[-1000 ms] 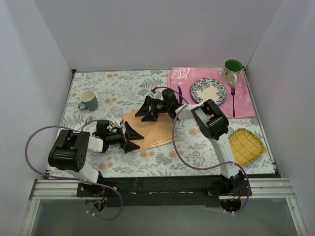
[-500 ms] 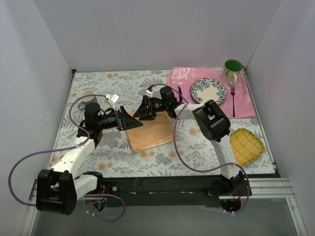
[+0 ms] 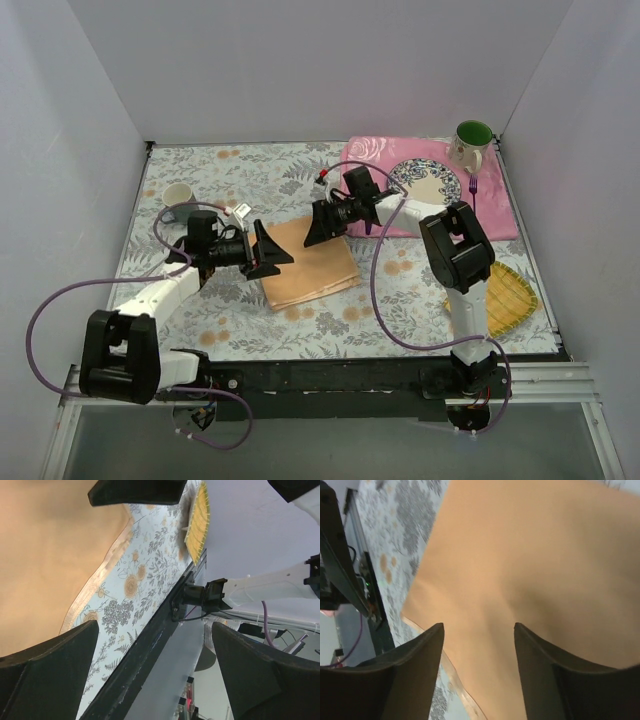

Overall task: Fold the napkin into a case and place the utensils inside
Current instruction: Smooth out the square-folded napkin at the center of the board.

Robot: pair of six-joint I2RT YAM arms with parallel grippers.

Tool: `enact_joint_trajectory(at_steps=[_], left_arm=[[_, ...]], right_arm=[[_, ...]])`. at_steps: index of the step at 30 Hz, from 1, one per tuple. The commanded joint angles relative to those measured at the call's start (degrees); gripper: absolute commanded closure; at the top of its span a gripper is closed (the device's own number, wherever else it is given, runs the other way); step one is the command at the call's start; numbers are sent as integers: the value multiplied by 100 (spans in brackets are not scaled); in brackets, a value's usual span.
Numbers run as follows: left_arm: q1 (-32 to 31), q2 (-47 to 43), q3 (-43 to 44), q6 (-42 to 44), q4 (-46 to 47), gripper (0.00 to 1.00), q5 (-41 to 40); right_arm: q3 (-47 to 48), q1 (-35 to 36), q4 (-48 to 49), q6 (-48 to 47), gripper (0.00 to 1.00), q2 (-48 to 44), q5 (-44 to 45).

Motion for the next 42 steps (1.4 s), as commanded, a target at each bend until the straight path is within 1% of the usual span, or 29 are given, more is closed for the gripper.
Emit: enact_joint_trajectory(at_steps=[1, 2, 3, 5, 6, 7, 11, 13, 14, 15, 17, 18, 19, 21, 23, 24, 26, 28, 29, 30, 31, 32, 33, 34, 35, 36, 39, 40, 42], left_arm=[[-219, 459, 37, 73, 119, 5, -46], [-245, 565, 38, 73, 128, 9, -46], [-263, 653, 46, 55, 145, 17, -46], [-272, 969, 73, 29, 102, 25, -37], [-272, 1057, 116, 81, -20, 30, -116], [-272, 1162, 160, 151, -352, 36, -238], [-237, 1497, 318, 520, -944, 51, -591], [-175, 1585, 441, 731, -1146, 55, -819], [-158, 1664, 494, 784, -1190, 58, -1098], [-105, 1821, 617, 837, -1234, 59, -1214], [-26, 2094, 758, 1048, -1348, 64, -1425], [27, 2374, 967, 1144, -1453, 64, -1513], [44, 2516, 1074, 1328, -1480, 64, -1558], [71, 2832, 1355, 1496, -1542, 64, -1663], [71, 3341, 1812, 1628, -1559, 65, -1646], [71, 3517, 1961, 1620, -1551, 65, -1646], [71, 4036, 2550, 1759, -1586, 66, -1515], [71, 4256, 2954, 1953, -1726, 66, -1252], [71, 4266, 3295, 2232, -1796, 66, -1102], [88, 4179, 3385, 2357, -1858, 64, -901], [97, 4039, 3421, 2462, -1928, 59, -481], [115, 3646, 3378, 2577, -1964, 58, -329], [158, 3442, 3308, 2700, -2121, 57, -206], [185, 3249, 3203, 2753, -2253, 57, -91], [194, 2846, 2984, 2780, -2419, 57, 40], [194, 2677, 2843, 2789, -2769, 57, 33], [203, 2054, 2238, 2684, -3140, 57, -28], [203, 1982, 2148, 2596, -3220, 57, -98], [203, 1963, 1963, 2595, -3378, 59, -318]], right_arm=[[-453, 51, -535, -719, 41, -315, 95], [-488, 51, -588, -763, 49, -306, 156], [-576, 42, -623, -772, 53, -297, 165], [-673, 60, -737, -842, 60, -324, 157], [-760, 77, -738, -834, 60, -341, 157], [-935, 77, -746, -781, 60, -393, 148], [-1559, 244, -589, -501, 61, -578, 60], [-1875, 341, -220, -281, 62, -771, 7], [-2199, 445, -10, 77, 62, -859, -19], [-2394, 507, 401, 307, 62, -938, -37], [-2789, 709, 825, 650, 62, -1167, -72], [-2878, 780, 992, 956, 62, -1237, -159], [-2940, 850, 1316, 1072, 63, -1368, -168], [-3089, 1078, 1625, 1362, 63, -1492, -212], [-3090, 1367, 1995, 1504, 63, -1580, -213], [-3038, 1448, 2100, 1591, 62, -1581, -230], [-2906, 1536, 2320, 1785, 59, -1598, -274], [-2617, 1484, 2208, 1655, 58, -1685, -309], [-2485, 1327, 1859, 1541, 57, -1730, -344], [-2397, 1221, 1699, 1452, 57, -1773, -405], [-2248, 1116, 1549, 1347, 56, -1887, -449], [-2168, 871, 1374, 1024, 55, -1940, -476], [-2080, 755, 902, 830, 55, -1984, -372], [-1888, 650, 706, 593, 55, -2037, -292], [-1790, 414, 504, 199, 55, -2020, -135], [-1676, 316, 110, -5, 55, -1994, -55], [-1263, 60, -411, -648, 56, -1696, 209], [-1210, 34, -613, -762, 56, -1512, 279], [-1148, -19, -641, -921, 57, -1344, 446]])
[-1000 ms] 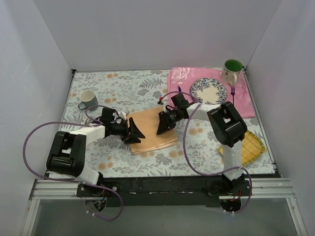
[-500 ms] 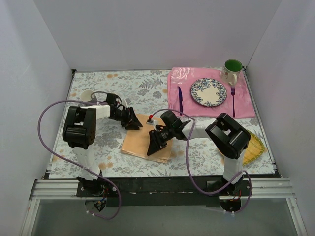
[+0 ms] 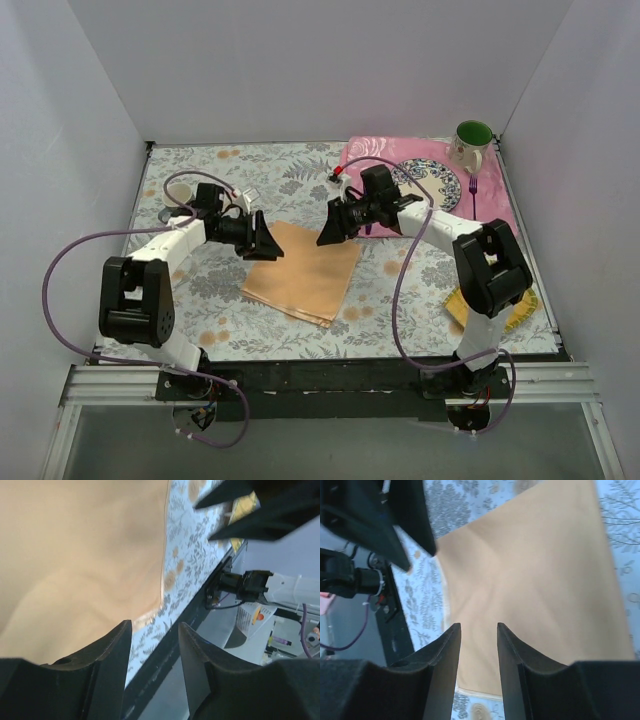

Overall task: Fold the napkin into a case and place the utensils inside
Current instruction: Smooth out the square-folded napkin at the center of the board.

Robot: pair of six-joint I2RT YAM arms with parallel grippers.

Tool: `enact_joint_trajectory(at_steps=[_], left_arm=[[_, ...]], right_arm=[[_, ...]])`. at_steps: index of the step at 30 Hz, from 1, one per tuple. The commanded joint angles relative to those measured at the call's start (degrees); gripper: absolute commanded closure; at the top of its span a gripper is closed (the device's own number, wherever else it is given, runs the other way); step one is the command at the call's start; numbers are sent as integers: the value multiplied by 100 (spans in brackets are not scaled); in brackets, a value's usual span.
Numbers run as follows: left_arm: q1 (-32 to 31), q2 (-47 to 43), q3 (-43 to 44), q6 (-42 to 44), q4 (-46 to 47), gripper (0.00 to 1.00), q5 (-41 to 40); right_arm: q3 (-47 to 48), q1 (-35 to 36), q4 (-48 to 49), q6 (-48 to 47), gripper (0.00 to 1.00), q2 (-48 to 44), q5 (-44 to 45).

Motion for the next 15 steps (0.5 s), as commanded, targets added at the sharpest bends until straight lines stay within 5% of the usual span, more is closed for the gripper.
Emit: enact_joint_trajectory(at_steps=[1, 15], left_arm=[[28, -284, -481, 91, -715, 59, -96], [617, 973, -552, 319, -337, 71, -641]], right_arm=[[236, -37, -836, -930, 57, 523, 381], [-738, 59, -265, -255, 61, 437, 162]])
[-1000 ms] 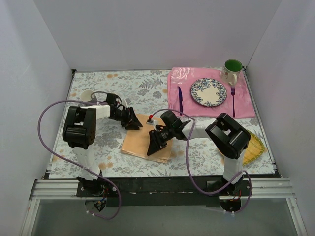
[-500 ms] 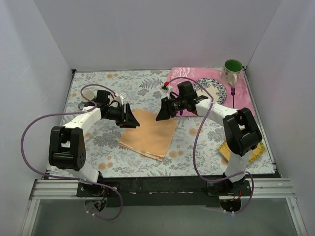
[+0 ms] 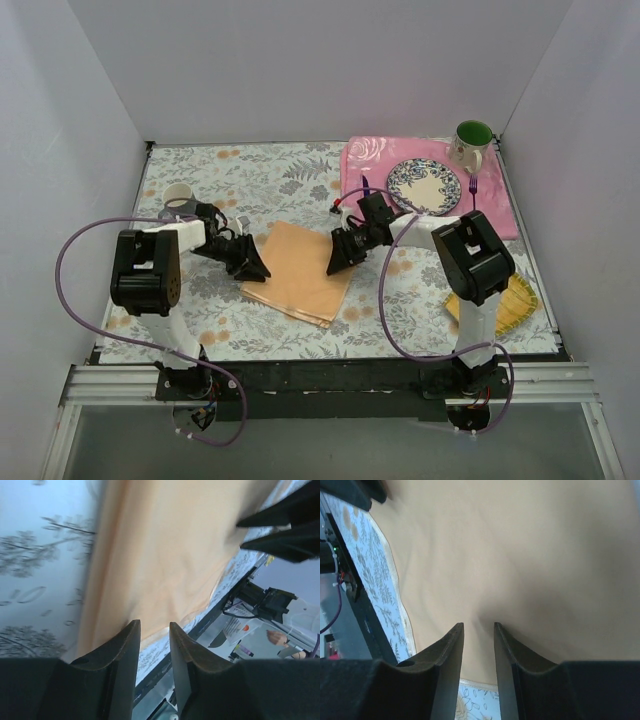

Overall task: Fold the napkin into a case and place the utensils inside
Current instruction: Smooth out the square-folded napkin at the center of the board.

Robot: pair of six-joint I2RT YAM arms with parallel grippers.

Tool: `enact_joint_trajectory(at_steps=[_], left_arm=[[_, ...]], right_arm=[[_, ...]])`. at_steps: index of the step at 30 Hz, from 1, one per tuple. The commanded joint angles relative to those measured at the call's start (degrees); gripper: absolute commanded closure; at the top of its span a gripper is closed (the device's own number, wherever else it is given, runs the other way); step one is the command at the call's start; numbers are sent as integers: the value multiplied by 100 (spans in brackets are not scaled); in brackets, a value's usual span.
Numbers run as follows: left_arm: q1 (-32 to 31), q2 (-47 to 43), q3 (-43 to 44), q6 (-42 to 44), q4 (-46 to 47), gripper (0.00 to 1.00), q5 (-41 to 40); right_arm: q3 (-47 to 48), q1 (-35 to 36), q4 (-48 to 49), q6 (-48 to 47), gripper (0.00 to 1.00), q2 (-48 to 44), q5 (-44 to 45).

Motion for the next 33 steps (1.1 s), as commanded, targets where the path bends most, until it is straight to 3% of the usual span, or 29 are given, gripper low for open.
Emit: enact_joint_trajectory(at_steps=[1, 6, 8, 11, 13, 18, 22, 23, 25, 29, 33], left_arm=[[149, 162, -23, 164, 81, 71, -94], [597, 206, -207, 357, 142, 70, 204], [825, 198, -173, 646, 151, 64, 885], [756, -223, 65, 1638, -226, 58, 1826], [590, -888, 240, 2200, -507, 50, 1936], [-982, -2568, 57, 4064, -597, 50, 322], [-2537, -3878, -873, 4418, 123, 55, -1582], [-3184, -4202, -1241, 4444, 299, 56, -1858], [-3759, -4346, -1490, 4515, 756, 59, -2717], [-4779, -4013, -1649, 4480, 1546, 65, -3414], [-5273, -3749, -1815, 4663, 1969, 67, -3549]], right_arm=[[-656, 256, 341, 336, 62, -540, -193], [-1272, 555, 710, 854, 62, -883, -359], [-1404, 679, 955, 1013, 62, -963, -464], [-1309, 705, 1115, 1285, 61, -1130, -692], [-1212, 688, 1141, 1435, 60, -1340, -816], [-756, 627, 888, 1287, 57, -1622, -922], [-369, 232, 482, 759, 57, -1333, -650], [-246, 170, 430, 611, 57, -1236, -571], [113, 99, 263, 452, 57, -929, -518], [116, 134, 701, 450, 57, -586, -360], [-94, 160, 1062, 740, 58, -287, -298]])
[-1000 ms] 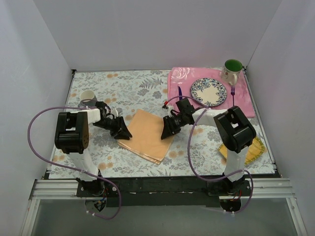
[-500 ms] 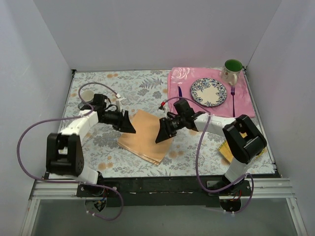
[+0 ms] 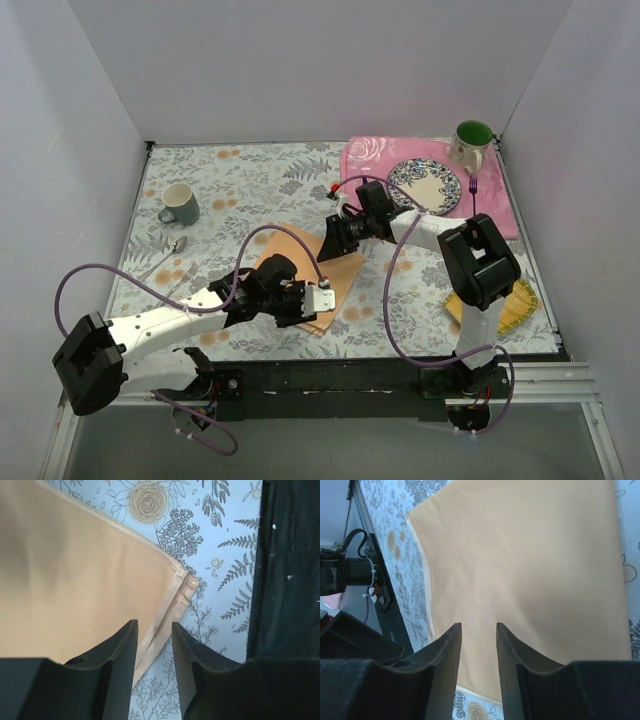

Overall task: Fold the napkin into a case and place the utensils inside
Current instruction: Smooth out the square-folded napkin at the center of the board, then fold the top corner of the square-folded napkin into the folded napkin.

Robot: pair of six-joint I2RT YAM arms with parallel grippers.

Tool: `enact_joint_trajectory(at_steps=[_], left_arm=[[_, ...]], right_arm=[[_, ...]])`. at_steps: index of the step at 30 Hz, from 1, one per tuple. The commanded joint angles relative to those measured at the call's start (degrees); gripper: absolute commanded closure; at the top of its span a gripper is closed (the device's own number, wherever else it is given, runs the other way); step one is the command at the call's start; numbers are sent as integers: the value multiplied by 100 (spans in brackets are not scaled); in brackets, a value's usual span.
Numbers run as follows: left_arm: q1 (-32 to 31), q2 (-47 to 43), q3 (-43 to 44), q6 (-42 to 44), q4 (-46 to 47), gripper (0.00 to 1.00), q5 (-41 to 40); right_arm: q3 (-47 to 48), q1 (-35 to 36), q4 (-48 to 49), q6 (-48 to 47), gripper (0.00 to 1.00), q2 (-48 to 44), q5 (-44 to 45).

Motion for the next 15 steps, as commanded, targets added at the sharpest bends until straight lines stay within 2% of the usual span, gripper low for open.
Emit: enact_joint_trajectory(at_steps=[1, 7, 15], left_arm=[[-489, -33, -246, 460, 945, 67, -751], [-1306, 1, -730, 690, 1560, 69, -1111], [-1755, 695, -722, 655, 2229, 70, -1542]], right_arm=[[-185, 75, 563, 146, 58, 184, 128], [-686, 119, 802, 401, 59, 166, 120], [-871, 110, 846, 375, 59, 149, 172]])
